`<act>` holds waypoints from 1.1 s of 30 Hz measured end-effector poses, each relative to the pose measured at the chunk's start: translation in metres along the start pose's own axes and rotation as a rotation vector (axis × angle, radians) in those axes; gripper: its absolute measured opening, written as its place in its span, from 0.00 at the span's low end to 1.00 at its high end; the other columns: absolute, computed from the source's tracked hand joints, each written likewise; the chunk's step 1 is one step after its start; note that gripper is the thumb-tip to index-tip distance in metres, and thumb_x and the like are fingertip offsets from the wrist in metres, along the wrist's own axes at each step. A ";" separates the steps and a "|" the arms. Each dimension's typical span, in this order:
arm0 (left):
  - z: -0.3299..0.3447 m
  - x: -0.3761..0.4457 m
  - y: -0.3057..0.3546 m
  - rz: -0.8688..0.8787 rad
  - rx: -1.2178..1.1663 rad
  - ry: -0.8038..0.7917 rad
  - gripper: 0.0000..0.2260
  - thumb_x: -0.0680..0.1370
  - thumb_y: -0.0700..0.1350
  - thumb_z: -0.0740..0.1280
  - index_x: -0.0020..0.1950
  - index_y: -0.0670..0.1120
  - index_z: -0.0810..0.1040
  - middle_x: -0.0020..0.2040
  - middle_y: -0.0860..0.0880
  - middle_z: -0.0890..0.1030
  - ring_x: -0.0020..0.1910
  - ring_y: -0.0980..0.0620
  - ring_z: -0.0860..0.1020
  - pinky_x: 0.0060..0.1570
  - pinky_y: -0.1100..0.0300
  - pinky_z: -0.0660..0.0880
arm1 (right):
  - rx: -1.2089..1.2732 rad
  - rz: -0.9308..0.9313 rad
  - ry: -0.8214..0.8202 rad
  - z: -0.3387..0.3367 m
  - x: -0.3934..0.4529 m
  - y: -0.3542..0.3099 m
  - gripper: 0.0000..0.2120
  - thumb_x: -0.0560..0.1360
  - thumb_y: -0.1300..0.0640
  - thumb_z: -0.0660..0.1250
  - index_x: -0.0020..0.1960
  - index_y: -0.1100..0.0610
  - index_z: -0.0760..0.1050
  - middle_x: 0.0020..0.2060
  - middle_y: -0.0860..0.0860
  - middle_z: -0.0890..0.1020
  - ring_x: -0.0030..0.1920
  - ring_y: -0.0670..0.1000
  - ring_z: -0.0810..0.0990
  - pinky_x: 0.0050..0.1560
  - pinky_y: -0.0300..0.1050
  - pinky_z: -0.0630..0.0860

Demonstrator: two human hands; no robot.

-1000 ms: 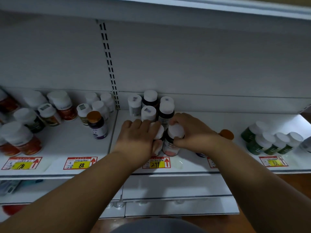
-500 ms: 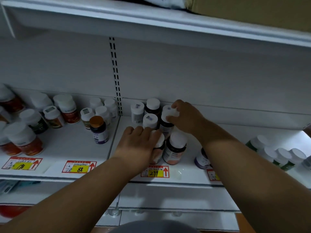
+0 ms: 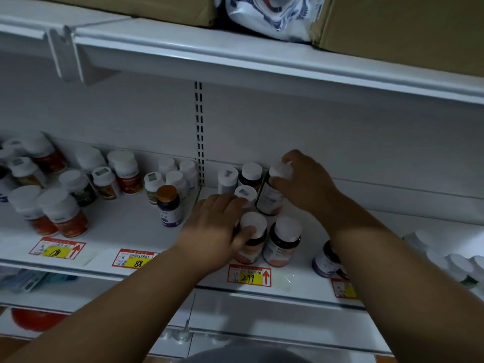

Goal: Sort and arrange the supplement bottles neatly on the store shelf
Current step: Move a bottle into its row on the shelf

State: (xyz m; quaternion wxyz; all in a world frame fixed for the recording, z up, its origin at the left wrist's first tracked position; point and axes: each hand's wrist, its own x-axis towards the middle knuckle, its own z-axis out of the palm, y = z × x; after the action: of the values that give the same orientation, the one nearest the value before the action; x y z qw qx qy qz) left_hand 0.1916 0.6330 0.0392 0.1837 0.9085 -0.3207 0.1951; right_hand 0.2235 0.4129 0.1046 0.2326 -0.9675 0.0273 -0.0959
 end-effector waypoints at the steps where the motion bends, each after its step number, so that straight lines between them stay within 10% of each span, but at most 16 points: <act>1: -0.002 -0.001 -0.002 -0.025 -0.017 0.007 0.23 0.77 0.58 0.62 0.63 0.43 0.77 0.57 0.43 0.78 0.54 0.40 0.76 0.52 0.47 0.74 | 0.031 0.000 0.058 -0.003 -0.002 -0.003 0.25 0.74 0.47 0.69 0.66 0.55 0.68 0.57 0.54 0.75 0.50 0.52 0.73 0.46 0.39 0.65; 13: -0.037 -0.031 -0.013 -0.090 -0.132 0.092 0.18 0.74 0.54 0.62 0.58 0.44 0.76 0.54 0.45 0.78 0.52 0.44 0.75 0.52 0.52 0.72 | 0.488 0.188 0.171 -0.004 -0.019 -0.055 0.26 0.65 0.34 0.71 0.39 0.54 0.65 0.35 0.48 0.72 0.36 0.49 0.76 0.35 0.46 0.74; 23: -0.053 -0.024 -0.017 -0.350 -0.319 0.251 0.31 0.70 0.62 0.67 0.67 0.45 0.70 0.59 0.45 0.75 0.59 0.46 0.73 0.56 0.54 0.72 | 0.531 0.024 0.082 0.002 -0.013 -0.105 0.26 0.71 0.35 0.66 0.48 0.59 0.75 0.44 0.51 0.81 0.43 0.48 0.80 0.43 0.45 0.75; 33: -0.008 -0.046 -0.015 0.221 -0.021 0.050 0.12 0.74 0.45 0.69 0.55 0.44 0.80 0.56 0.45 0.79 0.54 0.44 0.76 0.54 0.49 0.74 | 0.016 -0.252 -0.087 0.045 0.019 -0.097 0.17 0.75 0.41 0.65 0.52 0.54 0.67 0.44 0.53 0.73 0.42 0.53 0.74 0.36 0.43 0.63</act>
State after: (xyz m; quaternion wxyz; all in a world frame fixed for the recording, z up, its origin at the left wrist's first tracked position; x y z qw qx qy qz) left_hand 0.1668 0.6709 0.0213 0.1783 0.8606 -0.4161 0.2333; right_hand 0.2518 0.5174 0.1123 0.2273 -0.9646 -0.1054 -0.0823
